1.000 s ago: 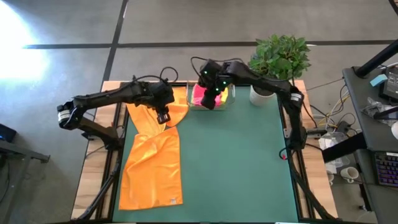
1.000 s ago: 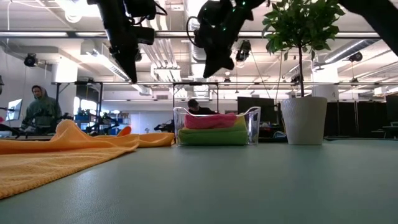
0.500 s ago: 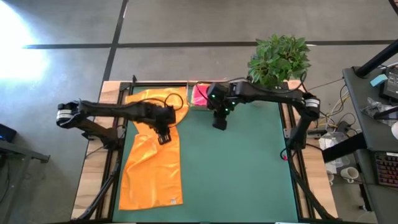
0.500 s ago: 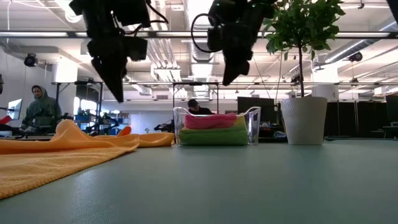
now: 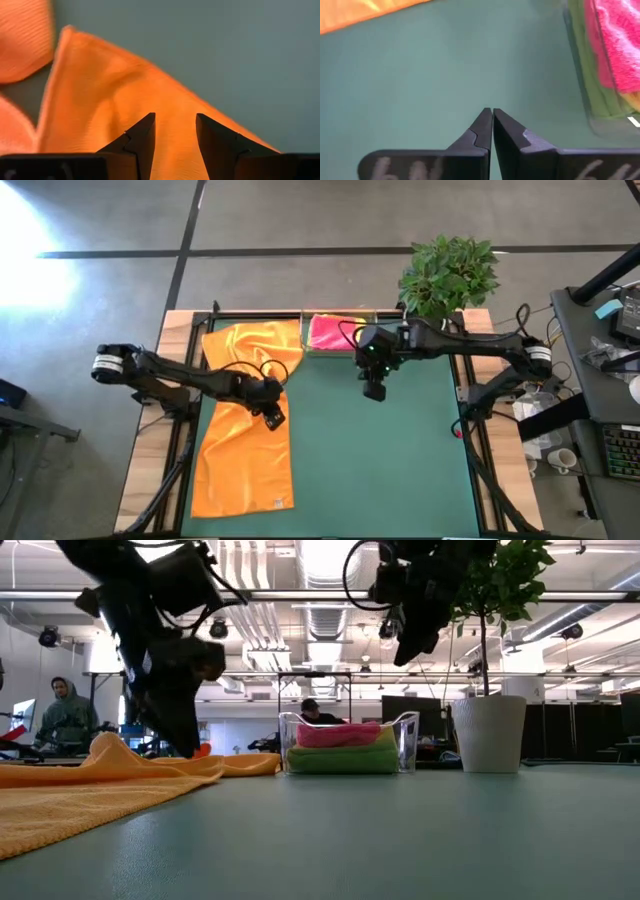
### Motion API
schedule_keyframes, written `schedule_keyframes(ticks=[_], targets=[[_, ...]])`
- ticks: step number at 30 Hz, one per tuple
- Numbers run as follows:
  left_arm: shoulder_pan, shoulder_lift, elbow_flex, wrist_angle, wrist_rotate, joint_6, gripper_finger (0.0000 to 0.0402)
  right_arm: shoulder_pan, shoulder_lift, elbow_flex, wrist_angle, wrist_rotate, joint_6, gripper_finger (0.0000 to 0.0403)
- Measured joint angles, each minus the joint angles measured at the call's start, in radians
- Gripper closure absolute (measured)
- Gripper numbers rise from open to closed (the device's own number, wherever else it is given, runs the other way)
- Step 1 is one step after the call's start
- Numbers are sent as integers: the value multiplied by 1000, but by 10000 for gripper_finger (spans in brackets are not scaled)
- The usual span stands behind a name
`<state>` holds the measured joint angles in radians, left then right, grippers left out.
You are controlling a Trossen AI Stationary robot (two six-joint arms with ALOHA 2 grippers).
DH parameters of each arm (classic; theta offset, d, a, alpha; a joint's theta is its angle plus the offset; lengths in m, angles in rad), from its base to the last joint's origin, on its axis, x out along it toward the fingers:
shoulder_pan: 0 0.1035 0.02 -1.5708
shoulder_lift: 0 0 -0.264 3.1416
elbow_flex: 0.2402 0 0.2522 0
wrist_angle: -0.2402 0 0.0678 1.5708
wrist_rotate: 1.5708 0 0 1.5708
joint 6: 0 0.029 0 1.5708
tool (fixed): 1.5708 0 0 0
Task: Fold microfiber towels
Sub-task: Fold the bottom orange towel
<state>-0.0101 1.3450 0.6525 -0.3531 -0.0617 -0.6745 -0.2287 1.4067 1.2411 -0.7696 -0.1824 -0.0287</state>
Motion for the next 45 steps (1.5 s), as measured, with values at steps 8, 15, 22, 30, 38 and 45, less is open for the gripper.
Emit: schedule_keyframes(ticks=[8, 15, 22, 30, 38, 45], targets=[[-9, 156, 7, 107, -105, -53, 276, 41, -82, -150, 65, -1, 55, 394], [-8, 346, 126, 243, -113, -53, 276, 58, -151, -248, 73, -1, 82, 394], [-5, 534, 336, 302, -201, -52, 276, 61, -191, -319, 97, 0, 89, 394], [7, 667, 567, 283, -154, 76, 276, 61, -194, -350, 102, 0, 98, 394], [-3, 537, 694, -51, -116, 312, 276, 61, -194, -364, 112, 0, 135, 394], [-71, 337, 651, -313, -123, 348, 276, 78, -194, -369, 164, 0, 142, 394]])
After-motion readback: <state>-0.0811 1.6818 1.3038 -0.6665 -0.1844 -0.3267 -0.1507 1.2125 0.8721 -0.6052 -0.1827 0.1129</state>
